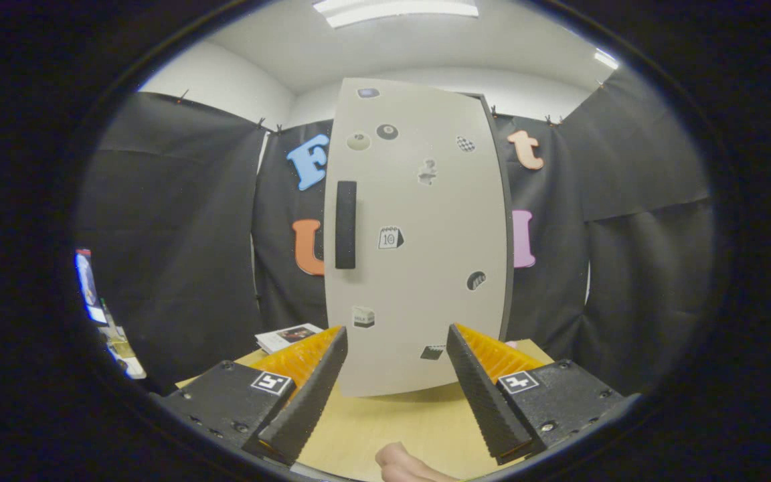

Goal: Open the shoe cabinet door, grab the shoes and put them into the shoe cabinet, then close the shoe cabinet door.

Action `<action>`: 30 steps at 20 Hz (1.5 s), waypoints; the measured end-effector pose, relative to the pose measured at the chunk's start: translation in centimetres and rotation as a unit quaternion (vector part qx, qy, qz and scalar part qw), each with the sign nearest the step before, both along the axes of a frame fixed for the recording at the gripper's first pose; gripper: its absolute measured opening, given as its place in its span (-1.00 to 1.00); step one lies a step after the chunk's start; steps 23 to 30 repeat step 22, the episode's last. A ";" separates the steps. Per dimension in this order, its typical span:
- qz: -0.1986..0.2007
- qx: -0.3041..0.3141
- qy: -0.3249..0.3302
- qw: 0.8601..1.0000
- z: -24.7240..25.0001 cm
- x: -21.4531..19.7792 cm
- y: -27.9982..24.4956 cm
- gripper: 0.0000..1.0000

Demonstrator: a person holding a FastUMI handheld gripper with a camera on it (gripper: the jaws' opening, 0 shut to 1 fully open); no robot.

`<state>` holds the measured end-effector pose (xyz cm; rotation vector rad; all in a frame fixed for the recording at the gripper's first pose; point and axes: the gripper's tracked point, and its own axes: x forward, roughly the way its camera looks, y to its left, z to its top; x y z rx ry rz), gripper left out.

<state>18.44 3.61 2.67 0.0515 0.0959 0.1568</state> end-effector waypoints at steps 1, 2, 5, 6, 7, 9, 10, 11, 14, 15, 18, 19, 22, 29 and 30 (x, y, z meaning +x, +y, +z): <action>0.003 0.002 -0.005 1.000 0.6 -0.4 -0.1 0.95; 0.005 0.000 -0.010 1.000 1.1 -0.8 -0.2 0.95; 0.007 -0.013 -0.033 0.999 2.7 -1.6 -0.7 0.95; 0.006 -0.018 -0.041 0.999 2.9 -1.7 -0.8 0.95; 0.002 -0.021 -0.046 0.999 3.2 -1.9 -1.2 0.95; 0.000 -0.026 -0.052 0.998 3.3 -2.5 -1.7 0.94; 0.000 -0.022 -0.054 0.998 3.4 -2.7 -1.9 0.94; 0.000 -0.019 -0.056 0.998 3.5 -2.7 -2.1 0.95; 0.002 -0.016 -0.073 0.997 4.0 -2.8 -2.1 0.94; -0.001 -0.017 -0.075 0.997 4.0 -2.8 -2.2 0.94; -0.009 -0.023 -0.081 0.996 4.2 -2.9 -2.7 0.94; -0.010 -0.018 -0.082 0.996 4.4 -3.0 -3.0 0.94; -0.023 0.003 -0.085 0.996 4.0 -2.7 -3.7 0.95; -0.023 0.003 -0.085 0.996 4.0 -2.7 -3.7 0.95; -0.023 0.003 -0.085 0.996 4.0 -2.7 -3.7 0.95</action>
